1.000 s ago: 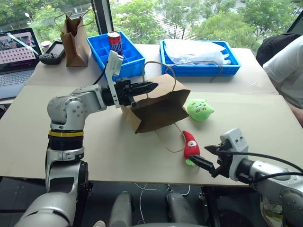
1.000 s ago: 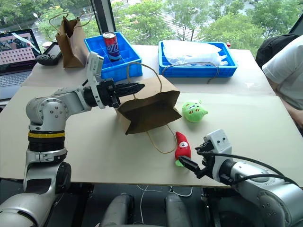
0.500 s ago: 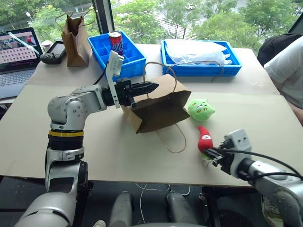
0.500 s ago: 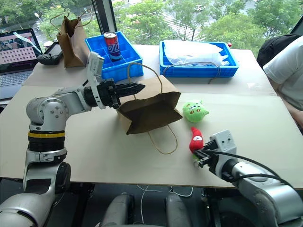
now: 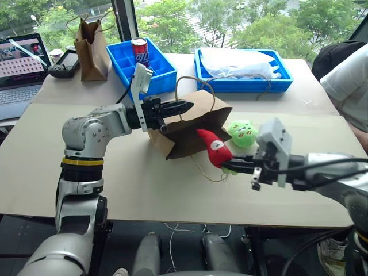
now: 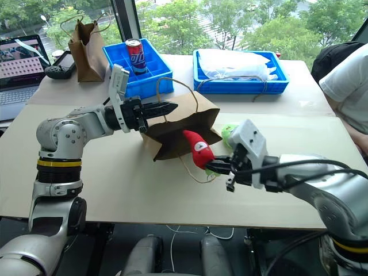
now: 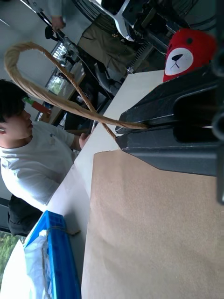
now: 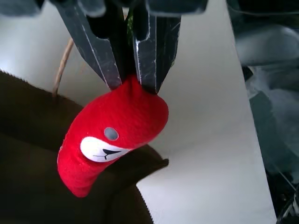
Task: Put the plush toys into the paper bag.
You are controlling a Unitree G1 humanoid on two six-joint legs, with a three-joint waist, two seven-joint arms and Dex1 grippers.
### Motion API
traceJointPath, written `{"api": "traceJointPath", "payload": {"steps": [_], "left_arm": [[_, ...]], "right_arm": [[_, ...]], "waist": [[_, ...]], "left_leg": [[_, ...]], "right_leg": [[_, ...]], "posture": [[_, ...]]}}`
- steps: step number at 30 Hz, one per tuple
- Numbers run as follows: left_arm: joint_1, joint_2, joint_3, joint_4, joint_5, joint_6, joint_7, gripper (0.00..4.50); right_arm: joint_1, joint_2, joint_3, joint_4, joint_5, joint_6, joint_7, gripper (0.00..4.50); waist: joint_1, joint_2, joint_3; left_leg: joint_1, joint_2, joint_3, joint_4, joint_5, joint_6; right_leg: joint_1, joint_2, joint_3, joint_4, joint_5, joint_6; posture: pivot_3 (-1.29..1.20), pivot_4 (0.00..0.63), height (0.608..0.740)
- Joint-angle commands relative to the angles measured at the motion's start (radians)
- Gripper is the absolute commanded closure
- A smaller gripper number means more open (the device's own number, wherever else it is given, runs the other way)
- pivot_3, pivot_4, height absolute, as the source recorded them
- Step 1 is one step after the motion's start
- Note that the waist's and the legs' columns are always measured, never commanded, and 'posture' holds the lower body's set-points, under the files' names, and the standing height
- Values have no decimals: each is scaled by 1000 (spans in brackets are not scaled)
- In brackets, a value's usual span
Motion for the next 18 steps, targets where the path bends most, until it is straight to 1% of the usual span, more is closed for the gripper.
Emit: {"api": "traceJointPath", "payload": {"steps": [1,3,5,9,11,13,15,18], "left_arm": [[-19,2,10,-28,-11,-16,-5,4500],[-15,0,12,-29,-9,-18,4,4500],[-6,-3,12,-39,-10,-18,11,4500],[1,-5,15,-55,-20,-10,17,4500],[3,-5,16,-60,-25,-6,18,4500],[5,-7,18,-65,-32,-1,22,4500],[6,-11,19,-67,-37,1,28,4500],[6,-19,24,-68,-43,4,39,4500]], "right_arm": [[-93,52,124,80,-83,-63,34,4434],[-141,86,186,148,-148,-97,39,4434],[-198,144,255,247,-214,-142,52,4434],[-269,230,298,394,-296,-198,65,4434],[-300,275,300,480,-328,-211,58,4434],[-314,343,259,558,-320,-197,27,4434],[-315,382,246,606,-335,-195,14,4434],[-307,455,191,659,-325,-183,-32,4434]], "waist": [[3,0,0],[3,0,0],[4,0,0],[2,0,0],[1,0,0],[1,0,0],[1,0,0],[0,0,0]], "left_leg": [[0,0,0,0,0,0],[-1,0,0,-1,0,0],[-1,0,0,-1,0,0],[-1,0,0,0,0,0],[-1,0,0,0,0,0],[-1,0,0,0,0,0],[-1,1,0,0,0,0],[-1,1,0,0,0,0]], "right_leg": [[-1,0,0,0,0,0],[-1,0,-1,0,0,0],[-1,0,0,0,0,0],[-2,0,-1,1,0,0],[-2,0,-1,1,0,0],[-2,0,-1,1,0,0],[-2,0,-1,2,0,-1],[-2,0,-1,2,0,-1]], "posture": [[0,150,694],[0,150,694],[0,150,694],[0,150,694],[0,150,694],[0,150,694],[0,150,694],[0,150,694]]}}
